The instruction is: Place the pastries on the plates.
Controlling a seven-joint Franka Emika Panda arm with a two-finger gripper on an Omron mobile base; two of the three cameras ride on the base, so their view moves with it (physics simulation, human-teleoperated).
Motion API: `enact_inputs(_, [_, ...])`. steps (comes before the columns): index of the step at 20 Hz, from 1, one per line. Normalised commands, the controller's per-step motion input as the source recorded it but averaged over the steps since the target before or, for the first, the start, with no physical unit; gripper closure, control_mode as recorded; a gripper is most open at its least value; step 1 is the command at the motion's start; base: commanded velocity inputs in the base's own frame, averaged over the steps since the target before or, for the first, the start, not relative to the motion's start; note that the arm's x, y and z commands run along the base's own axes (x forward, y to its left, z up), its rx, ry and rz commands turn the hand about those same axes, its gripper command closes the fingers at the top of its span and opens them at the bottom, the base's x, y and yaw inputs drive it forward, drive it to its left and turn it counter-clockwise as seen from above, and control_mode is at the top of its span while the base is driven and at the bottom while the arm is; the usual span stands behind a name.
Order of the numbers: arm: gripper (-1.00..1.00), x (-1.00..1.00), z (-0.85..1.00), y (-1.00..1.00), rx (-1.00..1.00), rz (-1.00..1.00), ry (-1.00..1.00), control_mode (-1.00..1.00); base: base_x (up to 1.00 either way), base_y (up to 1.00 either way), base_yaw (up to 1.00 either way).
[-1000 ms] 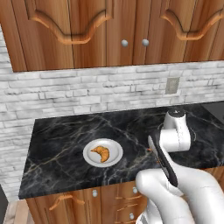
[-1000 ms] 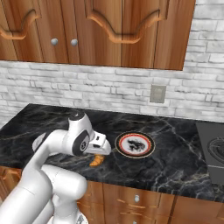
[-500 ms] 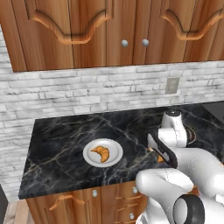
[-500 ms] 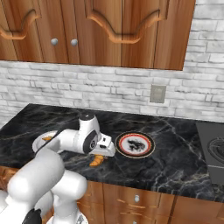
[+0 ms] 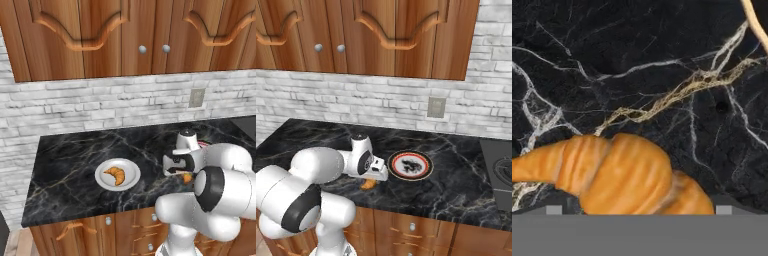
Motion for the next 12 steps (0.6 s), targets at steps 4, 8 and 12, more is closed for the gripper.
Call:
enact_inputs(4, [1.0,0.0,-0.9,0.09,0.0,0.0,-0.03,-1.0,0.0,0.0,0.0])
enact_inputs(8, [1.0,-0.16,-0.1,0.0,-0.03,0.05,-0.3,-1.0,0.0,0.0,0.0])
enact_inputs(12, [1.0,-0.44,0.31,-0.05,-0.07,0.0,-0.29,-1.0,0.0,0.0,0.0])
